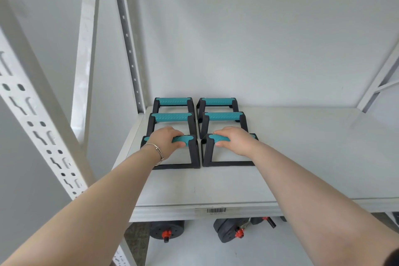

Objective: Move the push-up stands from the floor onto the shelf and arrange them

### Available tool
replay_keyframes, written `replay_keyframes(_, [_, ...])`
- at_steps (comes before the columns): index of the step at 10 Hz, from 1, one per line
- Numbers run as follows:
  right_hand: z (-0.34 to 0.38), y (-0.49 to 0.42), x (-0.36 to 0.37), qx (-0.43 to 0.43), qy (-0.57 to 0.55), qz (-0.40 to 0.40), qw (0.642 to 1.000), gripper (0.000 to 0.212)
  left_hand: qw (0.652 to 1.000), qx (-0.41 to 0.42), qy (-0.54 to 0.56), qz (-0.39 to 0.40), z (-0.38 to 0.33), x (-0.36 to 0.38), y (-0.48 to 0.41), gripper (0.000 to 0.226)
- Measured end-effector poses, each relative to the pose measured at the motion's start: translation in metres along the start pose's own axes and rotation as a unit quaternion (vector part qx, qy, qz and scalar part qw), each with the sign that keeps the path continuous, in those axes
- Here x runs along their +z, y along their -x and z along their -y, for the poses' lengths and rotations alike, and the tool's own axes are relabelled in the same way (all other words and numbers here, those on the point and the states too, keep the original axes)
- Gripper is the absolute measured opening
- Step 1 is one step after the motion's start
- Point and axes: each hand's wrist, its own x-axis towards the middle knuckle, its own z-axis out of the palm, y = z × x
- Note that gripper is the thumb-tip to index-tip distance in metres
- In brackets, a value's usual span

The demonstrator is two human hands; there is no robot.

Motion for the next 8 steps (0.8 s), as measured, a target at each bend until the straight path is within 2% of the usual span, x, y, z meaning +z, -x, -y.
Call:
replay_keyframes(2, [0.009,0.012,0.012,-0.017,0.108,-0.077,0.991,0.049,0.998,-0.016,-0.051,-0.020,-0.005,0.005,0.008,0.042])
replay_keyframes(3, [0.011,0.016,0.019,-0.018,0.121,-0.115,0.986,0.049,0.997,-0.025,-0.064,-0.025,-0.008,0.007,0.009,0.042])
replay_keyframes(4, [0.014,0.022,0.025,-0.021,0.113,-0.158,0.981,0.046,0.995,-0.042,-0.081,-0.030,-0.012,0.009,0.013,0.041])
replay_keyframes(7, [0.017,0.043,0.027,0.034,0.104,-0.221,0.969,0.049,0.989,-0.117,-0.053,-0.070,-0.037,0.015,0.025,0.046])
replay_keyframes(8, [0.015,0.049,0.028,0.032,0.097,-0.253,0.962,0.050,0.987,-0.112,-0.056,-0.100,-0.049,0.018,0.031,0.046])
